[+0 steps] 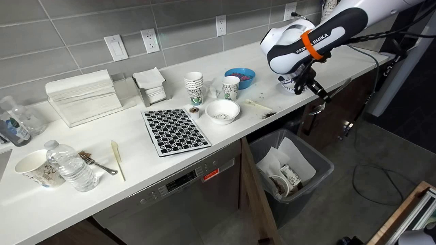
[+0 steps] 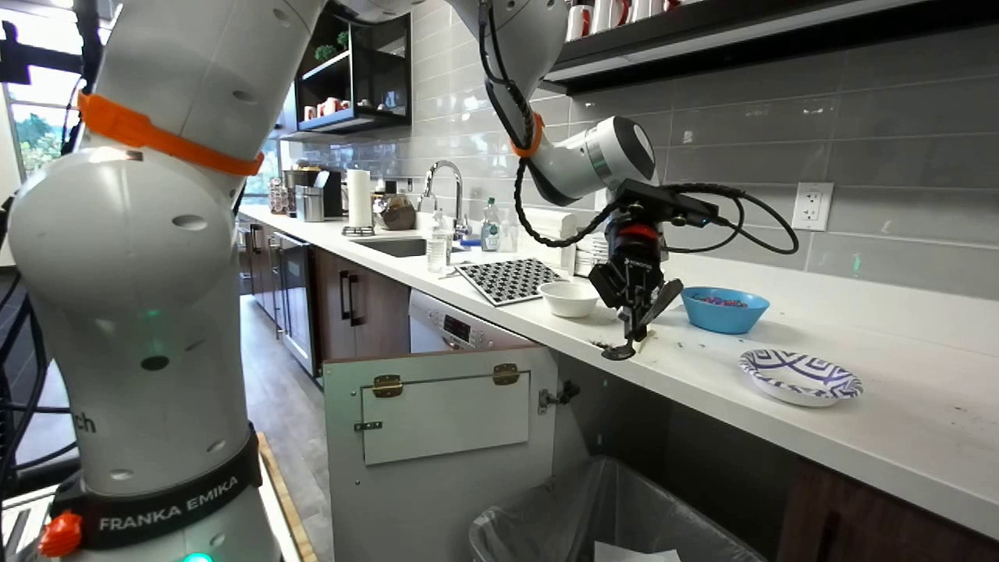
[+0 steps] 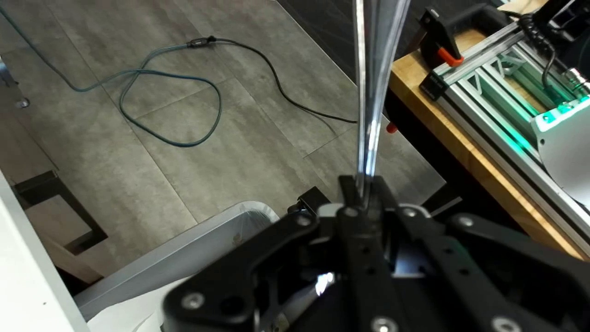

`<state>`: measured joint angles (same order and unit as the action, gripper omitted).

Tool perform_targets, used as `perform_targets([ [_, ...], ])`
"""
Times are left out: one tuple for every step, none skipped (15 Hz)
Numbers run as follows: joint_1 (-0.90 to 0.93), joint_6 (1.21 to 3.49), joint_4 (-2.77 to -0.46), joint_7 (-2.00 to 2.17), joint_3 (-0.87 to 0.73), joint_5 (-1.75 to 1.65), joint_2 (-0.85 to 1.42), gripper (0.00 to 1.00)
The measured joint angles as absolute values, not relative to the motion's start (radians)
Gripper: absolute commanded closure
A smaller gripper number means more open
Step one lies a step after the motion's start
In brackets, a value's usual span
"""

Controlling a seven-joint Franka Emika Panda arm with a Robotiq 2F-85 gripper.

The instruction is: Pick up some cereal from the blue bowl and place it on the silver spoon then pour the cereal from the spoon into the bin.

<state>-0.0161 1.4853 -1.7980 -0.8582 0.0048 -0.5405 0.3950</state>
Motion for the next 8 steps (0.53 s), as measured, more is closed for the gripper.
perform_targets([
  [-0.016, 1.48, -1.785, -0.863, 0.005, -0.543, 0.403, 0.98],
  [-0.016, 1.474, -1.774, -0.866, 0.006, -0.546, 0.411, 0.98],
  [-0.016, 1.467, -1.764, -0.867, 0.006, -0.549, 0.418, 0.98],
  [-0.016, 1.461, -1.755, -0.868, 0.007, -0.551, 0.425, 0.98],
  [-0.016, 1.457, -1.748, -0.869, 0.008, -0.552, 0.43, 0.98],
  [-0.016, 1.454, -1.74, -0.869, 0.008, -0.552, 0.435, 0.98],
  [-0.016, 1.45, -1.733, -0.87, 0.009, -0.553, 0.44, 0.98],
  [-0.016, 1.445, -1.727, -0.87, 0.009, -0.553, 0.444, 0.98],
])
